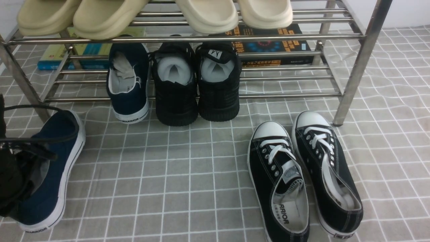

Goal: Take the shoes off the shelf with your hand from the grey coffee tablecloth.
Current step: 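Set the held shoe down on the floor in front of the rack with the left gripper, then grasp the leftmost shoe on the bottom shelf of the shoe rack with the left gripper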

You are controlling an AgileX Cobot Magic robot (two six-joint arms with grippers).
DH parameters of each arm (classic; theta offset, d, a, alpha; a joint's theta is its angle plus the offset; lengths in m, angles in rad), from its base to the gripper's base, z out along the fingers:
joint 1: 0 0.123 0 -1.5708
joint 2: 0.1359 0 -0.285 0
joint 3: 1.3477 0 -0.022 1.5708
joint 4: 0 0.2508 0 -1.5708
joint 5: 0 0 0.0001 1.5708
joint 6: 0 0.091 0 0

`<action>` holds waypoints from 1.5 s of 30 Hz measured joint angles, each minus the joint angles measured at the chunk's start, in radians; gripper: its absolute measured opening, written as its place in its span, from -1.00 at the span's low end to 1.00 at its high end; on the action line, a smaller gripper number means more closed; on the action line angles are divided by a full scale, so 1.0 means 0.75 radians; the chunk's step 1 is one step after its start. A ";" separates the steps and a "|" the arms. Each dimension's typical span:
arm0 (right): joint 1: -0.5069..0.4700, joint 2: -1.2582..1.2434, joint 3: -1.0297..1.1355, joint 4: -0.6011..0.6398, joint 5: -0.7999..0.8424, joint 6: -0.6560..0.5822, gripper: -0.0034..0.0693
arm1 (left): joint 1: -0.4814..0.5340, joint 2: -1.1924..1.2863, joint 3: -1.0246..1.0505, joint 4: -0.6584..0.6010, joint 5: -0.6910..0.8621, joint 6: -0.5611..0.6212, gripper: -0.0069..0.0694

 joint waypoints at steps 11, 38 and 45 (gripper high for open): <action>0.000 0.000 0.000 0.000 0.000 0.000 -0.25 | 0.000 -0.002 0.016 0.030 -0.020 0.113 -0.21; 0.000 0.000 0.000 0.000 0.000 0.000 -0.25 | -0.173 0.344 -0.516 -0.222 -0.618 0.444 0.61; 0.000 0.000 0.000 0.000 0.000 0.000 -0.25 | -0.173 0.438 -0.524 -0.227 -0.765 0.438 0.53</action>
